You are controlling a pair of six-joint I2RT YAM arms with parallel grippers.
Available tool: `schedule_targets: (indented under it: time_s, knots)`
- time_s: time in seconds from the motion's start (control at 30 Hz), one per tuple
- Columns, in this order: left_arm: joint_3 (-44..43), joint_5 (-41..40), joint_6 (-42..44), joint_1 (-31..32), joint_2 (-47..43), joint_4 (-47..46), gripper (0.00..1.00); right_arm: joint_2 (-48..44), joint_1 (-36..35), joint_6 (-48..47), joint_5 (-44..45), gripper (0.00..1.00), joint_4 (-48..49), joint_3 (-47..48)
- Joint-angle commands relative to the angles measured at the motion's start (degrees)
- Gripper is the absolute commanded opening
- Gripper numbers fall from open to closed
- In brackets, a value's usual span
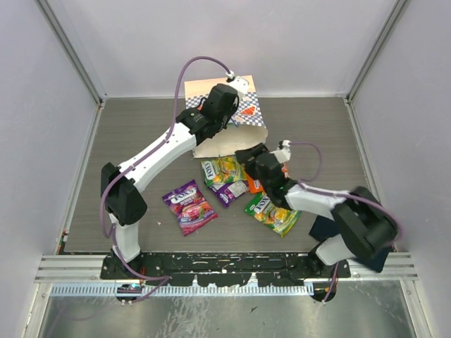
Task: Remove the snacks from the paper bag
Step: Take out the snack from the paper bag.
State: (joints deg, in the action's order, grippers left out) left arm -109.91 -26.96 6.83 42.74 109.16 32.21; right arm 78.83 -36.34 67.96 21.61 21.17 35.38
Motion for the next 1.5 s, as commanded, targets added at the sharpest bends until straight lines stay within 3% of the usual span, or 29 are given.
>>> schedule_targets:
  time_s: [0.0, 0.23, 0.4, 0.53, 0.83, 1.03, 1.3, 1.47]
  knots:
    - [-4.02, 1.48, -1.21, 0.30, -0.58, 0.27, 0.03, 12.82, -3.79, 5.82, -1.14, 0.65, 27.73, 3.92]
    - [-7.42, 1.62, -0.43, 0.53, -0.44, 4.93, 0.00, 34.22, -5.58, 13.33, -1.16, 0.62, 43.16, 14.98]
    - [-6.08, -1.08, 0.51, 0.70, -1.20, 4.09, 0.00, 41.59, -4.48, 11.65, 2.75, 0.61, 37.38, 25.33]
    - [-6.72, -1.92, 0.98, 0.68, -0.62, 4.69, 0.00, 47.51, -3.36, 15.80, 5.40, 0.64, 31.47, 33.33]
    - [-5.28, 0.21, -0.24, 1.39, -2.35, 6.39, 0.00, 63.18, -1.14, 25.01, 3.75, 0.63, 34.76, 49.79]
    - [-4.70, 0.59, -0.95, 1.58, -2.76, 6.45, 0.00, 64.43, 0.81, 27.86, 7.17, 0.63, 23.95, 56.45]
    - [-4.76, 0.27, -1.42, 1.87, -2.64, 6.90, 0.00, 64.24, 4.53, 31.48, 9.73, 0.64, -0.69, 63.69]
    - [-4.63, -0.34, -1.47, 1.91, -2.77, 7.29, 0.00, 68.02, 6.39, 28.08, 10.13, 0.64, -1.66, 69.84]
